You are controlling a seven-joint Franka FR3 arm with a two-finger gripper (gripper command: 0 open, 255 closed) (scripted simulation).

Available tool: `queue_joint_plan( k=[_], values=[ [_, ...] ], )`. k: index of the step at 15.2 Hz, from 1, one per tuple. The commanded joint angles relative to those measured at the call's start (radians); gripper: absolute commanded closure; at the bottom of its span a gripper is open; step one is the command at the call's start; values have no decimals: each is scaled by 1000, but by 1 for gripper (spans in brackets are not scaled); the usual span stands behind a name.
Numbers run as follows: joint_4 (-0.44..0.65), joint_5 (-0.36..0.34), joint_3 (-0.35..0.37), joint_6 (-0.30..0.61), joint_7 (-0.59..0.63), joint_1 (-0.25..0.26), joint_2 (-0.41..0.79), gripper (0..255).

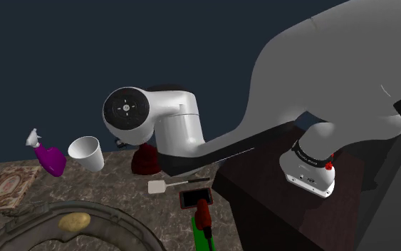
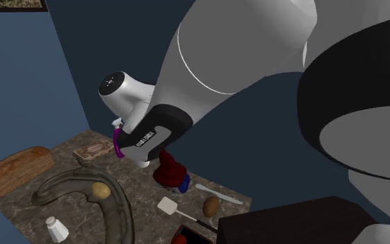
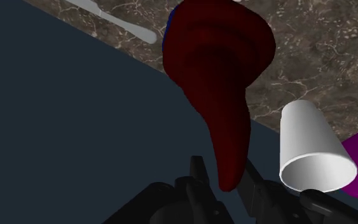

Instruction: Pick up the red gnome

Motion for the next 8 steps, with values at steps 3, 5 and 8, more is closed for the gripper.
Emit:
queue_joint_plan(
  k=[3,5,8],
  values=[
    [13,-18,-26,-39,-8,20,34,255],
    [20,-27,-39,-60,-11,31,51,255],
    [24,-33,-47,-72,-13,37,60,255]
  ],
)
